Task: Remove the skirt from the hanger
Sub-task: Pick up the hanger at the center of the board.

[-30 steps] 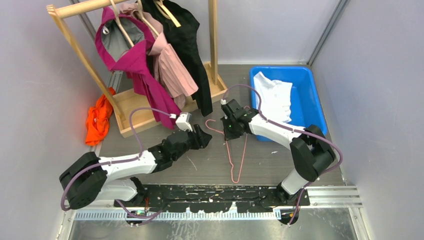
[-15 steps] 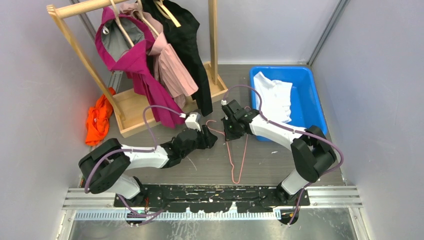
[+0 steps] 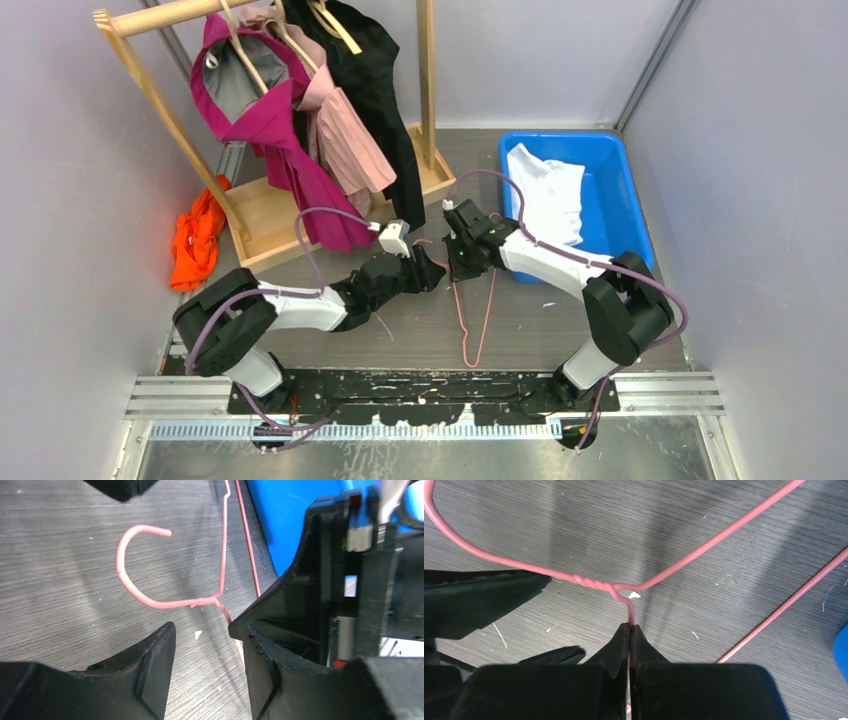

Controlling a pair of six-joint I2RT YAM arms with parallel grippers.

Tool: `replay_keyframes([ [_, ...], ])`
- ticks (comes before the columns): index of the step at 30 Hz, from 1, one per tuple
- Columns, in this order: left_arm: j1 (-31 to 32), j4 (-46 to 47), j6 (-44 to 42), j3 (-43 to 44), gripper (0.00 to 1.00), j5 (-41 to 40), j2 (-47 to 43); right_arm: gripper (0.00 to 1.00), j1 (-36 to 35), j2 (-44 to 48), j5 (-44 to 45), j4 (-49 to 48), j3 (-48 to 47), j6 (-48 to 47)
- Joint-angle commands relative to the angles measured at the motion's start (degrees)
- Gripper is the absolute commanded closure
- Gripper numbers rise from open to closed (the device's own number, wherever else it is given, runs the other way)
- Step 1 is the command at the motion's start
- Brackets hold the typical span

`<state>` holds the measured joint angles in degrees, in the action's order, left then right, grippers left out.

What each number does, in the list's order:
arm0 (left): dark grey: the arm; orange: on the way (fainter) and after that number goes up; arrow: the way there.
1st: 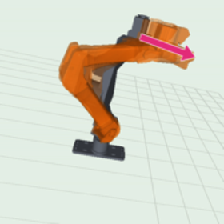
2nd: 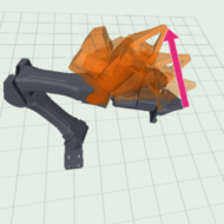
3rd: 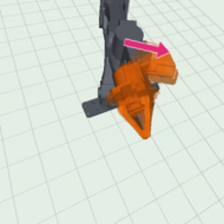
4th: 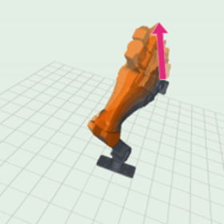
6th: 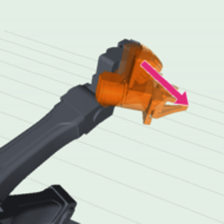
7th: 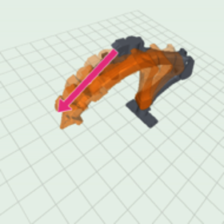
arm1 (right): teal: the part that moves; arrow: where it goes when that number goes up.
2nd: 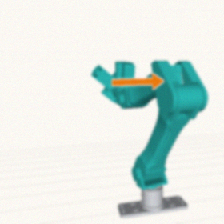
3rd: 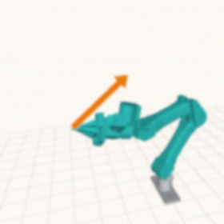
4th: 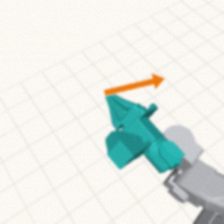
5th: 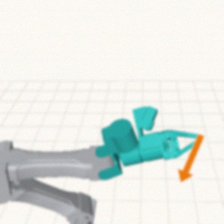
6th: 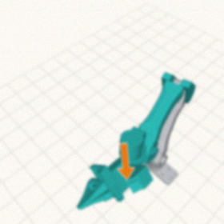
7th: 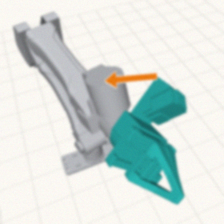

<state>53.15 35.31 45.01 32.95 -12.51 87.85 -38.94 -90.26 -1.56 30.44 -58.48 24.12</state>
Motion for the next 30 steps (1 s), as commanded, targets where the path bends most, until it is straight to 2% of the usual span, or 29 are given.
replay_keyframes([
  [1,0.0,6.5,0.7,2.5,0.48,1.1,2.6,0.99,-0.2,3.5,0.2,-1.0,-0.3,-0.1],
  [11,0.0,11.1,0.9,4.6,0.48,2.5,7.4,0.99,-0.3,4.8,-0.4,-0.6,0.4,-0.1],
  [21,0.1,12.5,0.9,5.1,0.48,1.9,8.0,0.99,-0.2,5.0,-0.8,-0.5,0.6,-0.2],
  [30,0.0,12.8,0.2,4.5,0.48,-2.0,8.1,0.99,-0.2,5.4,-0.9,-0.2,0.5,-0.3],
])
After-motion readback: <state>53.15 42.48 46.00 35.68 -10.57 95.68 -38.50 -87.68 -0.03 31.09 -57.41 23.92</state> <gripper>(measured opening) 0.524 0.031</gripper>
